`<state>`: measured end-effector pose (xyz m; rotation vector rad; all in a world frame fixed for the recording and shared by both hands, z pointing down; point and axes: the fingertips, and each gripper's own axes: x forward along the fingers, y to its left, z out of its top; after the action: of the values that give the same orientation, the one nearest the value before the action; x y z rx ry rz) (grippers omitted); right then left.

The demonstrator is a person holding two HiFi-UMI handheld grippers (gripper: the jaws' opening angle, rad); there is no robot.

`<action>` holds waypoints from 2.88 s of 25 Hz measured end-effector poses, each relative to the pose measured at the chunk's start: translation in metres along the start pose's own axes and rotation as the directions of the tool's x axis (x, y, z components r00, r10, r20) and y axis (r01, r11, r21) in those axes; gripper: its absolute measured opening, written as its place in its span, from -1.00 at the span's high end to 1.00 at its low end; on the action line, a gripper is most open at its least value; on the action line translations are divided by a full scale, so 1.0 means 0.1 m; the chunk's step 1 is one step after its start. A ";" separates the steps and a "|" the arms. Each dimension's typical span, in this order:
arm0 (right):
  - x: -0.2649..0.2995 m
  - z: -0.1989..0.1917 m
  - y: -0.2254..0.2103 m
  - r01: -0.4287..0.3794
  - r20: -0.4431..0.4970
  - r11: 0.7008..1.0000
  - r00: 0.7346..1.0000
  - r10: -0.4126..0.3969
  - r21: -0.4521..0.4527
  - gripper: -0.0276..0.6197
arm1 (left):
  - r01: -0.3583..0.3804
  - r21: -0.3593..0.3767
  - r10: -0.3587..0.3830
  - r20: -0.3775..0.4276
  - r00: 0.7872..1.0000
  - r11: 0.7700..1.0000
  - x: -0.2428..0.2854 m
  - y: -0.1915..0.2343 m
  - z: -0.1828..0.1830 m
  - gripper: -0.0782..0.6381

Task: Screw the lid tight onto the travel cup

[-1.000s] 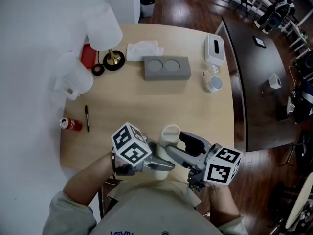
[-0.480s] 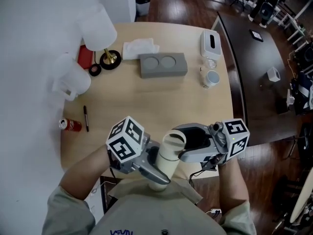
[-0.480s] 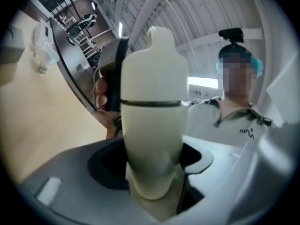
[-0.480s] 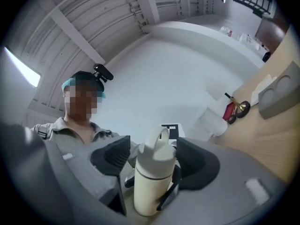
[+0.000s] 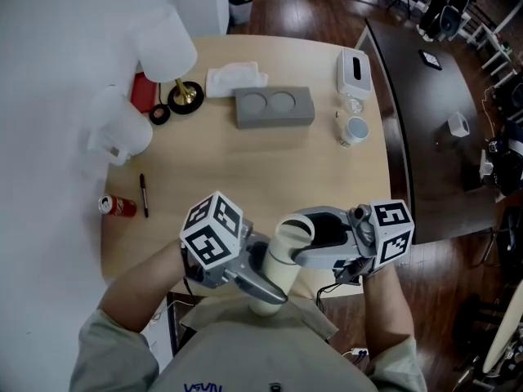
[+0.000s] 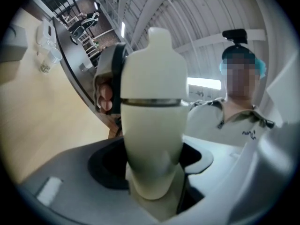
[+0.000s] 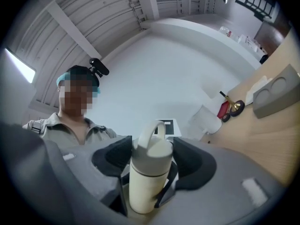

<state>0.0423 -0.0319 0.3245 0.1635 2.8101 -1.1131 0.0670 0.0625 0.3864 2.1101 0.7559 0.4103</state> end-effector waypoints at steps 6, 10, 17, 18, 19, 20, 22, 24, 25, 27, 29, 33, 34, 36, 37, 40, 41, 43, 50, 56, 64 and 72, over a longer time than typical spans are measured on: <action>-0.07 -0.16 -0.31 0.245 -0.019 0.968 0.969 -0.245 0.043 0.07 | -0.182 -0.104 0.188 0.057 0.980 0.978 -0.02 0.37 -0.08 -0.10; -0.17 -0.31 -0.49 0.432 -0.030 0.897 0.902 -0.431 0.097 0.08 | -0.303 -0.202 0.326 0.091 0.941 0.931 0.00 0.61 -0.17 -0.10; -0.29 -0.69 -0.83 0.771 -0.162 0.635 0.632 -0.758 0.037 0.08 | -0.731 -0.216 0.736 -0.074 0.673 0.647 -0.14 1.20 -0.47 -0.10; -0.31 -0.72 -0.86 0.793 -0.161 0.607 0.605 -0.780 0.042 0.08 | -0.746 -0.217 0.749 -0.086 0.657 0.630 -0.14 1.24 -0.49 -0.10; -0.32 -0.73 -0.88 0.806 -0.158 0.589 0.589 -0.792 0.052 0.08 | -0.747 -0.220 0.748 -0.094 0.657 0.628 -0.14 1.26 -0.50 -0.10; -0.33 -0.74 -0.89 0.808 -0.153 0.585 0.587 -0.795 0.063 0.08 | -0.736 -0.225 0.736 -0.097 0.669 0.639 -0.13 1.27 -0.51 -0.10; -0.30 -0.73 -0.86 0.781 -0.139 0.620 0.624 -0.769 0.077 0.08 | -0.672 -0.240 0.676 -0.082 0.733 0.700 -0.11 1.21 -0.51 -0.10; -0.26 -0.63 -0.74 0.715 -0.109 0.693 0.699 -0.707 0.090 0.01 | -0.551 -0.259 0.564 -0.030 0.825 0.793 -0.07 1.07 -0.44 -0.10; -0.25 -0.56 -0.65 0.670 -0.085 0.736 0.742 -0.664 0.098 -0.03 | -0.476 -0.263 0.495 0.006 0.869 0.839 -0.06 0.97 -0.39 -0.10; -0.27 -0.41 -0.47 0.558 -0.025 0.822 0.829 -0.559 0.117 -0.04 | -0.324 -0.256 0.354 0.081 0.932 0.911 -0.05 0.76 -0.24 -0.10; -0.33 -0.27 -0.35 0.435 0.035 0.890 0.896 -0.443 0.134 -0.04 | -0.210 -0.222 0.241 0.123 0.963 0.952 -0.07 0.57 -0.12 -0.10; -0.42 -0.11 -0.29 0.223 0.131 0.960 0.960 -0.246 0.171 -0.04 | -0.083 -0.144 0.098 0.103 0.990 0.986 -0.07 0.33 -0.03 -0.10; -0.42 -0.09 -0.29 0.185 0.142 0.967 0.967 -0.211 0.178 -0.04 | -0.057 -0.133 0.070 0.096 0.993 0.989 -0.06 0.29 -0.03 -0.10; -0.39 -0.09 -0.31 0.129 0.143 0.975 0.977 -0.156 0.182 -0.04 | -0.018 -0.123 0.029 0.087 0.996 0.992 -0.04 0.24 -0.03 -0.10; -0.37 -0.09 -0.32 0.105 0.140 0.978 0.981 -0.132 0.183 -0.04 | -0.007 -0.123 0.018 0.087 0.996 0.992 -0.02 0.24 -0.03 -0.10; -0.29 -0.13 -0.30 0.044 0.124 0.983 0.990 -0.067 0.178 -0.04 | 0.008 -0.127 0.004 0.096 0.995 0.992 -0.02 0.25 -0.03 -0.10; -0.26 -0.15 -0.30 0.032 0.117 0.984 0.992 -0.054 0.177 -0.04 | 0.011 -0.128 0.001 0.098 0.995 0.992 -0.03 0.25 -0.04 -0.10; -0.22 -0.18 -0.33 0.032 0.104 0.984 0.993 -0.051 0.178 -0.04 | 0.016 -0.127 -0.003 0.101 0.995 0.992 -0.04 0.25 -0.04 -0.10; -0.23 -0.18 -0.47 0.127 0.087 0.980 0.986 -0.142 0.154 0.12 | -0.035 -0.158 0.054 0.115 0.992 0.987 -0.10 0.38 -0.04 -0.10; -0.23 -0.24 -0.59 0.285 0.024 0.950 0.957 -0.291 0.129 0.12 | -0.155 -0.185 0.172 0.084 0.981 0.970 -0.13 0.58 -0.10 -0.10; -0.37 -0.45 -1.04 0.702 -0.069 0.700 0.711 -0.700 0.135 0.13 | -0.617 -0.200 0.612 -0.094 0.785 0.761 -0.39 1.28 -0.30 -0.10; -0.41 -0.62 -1.25 0.859 -0.041 0.475 0.490 -0.871 0.191 0.14 | -0.807 -0.183 0.795 -0.151 0.587 0.561 -0.55 1.61 -0.43 -0.10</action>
<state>0.0608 -0.0824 0.4593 -1.4462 2.6642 -1.4635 0.0619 -0.0230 0.5400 2.1054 -0.3158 0.9949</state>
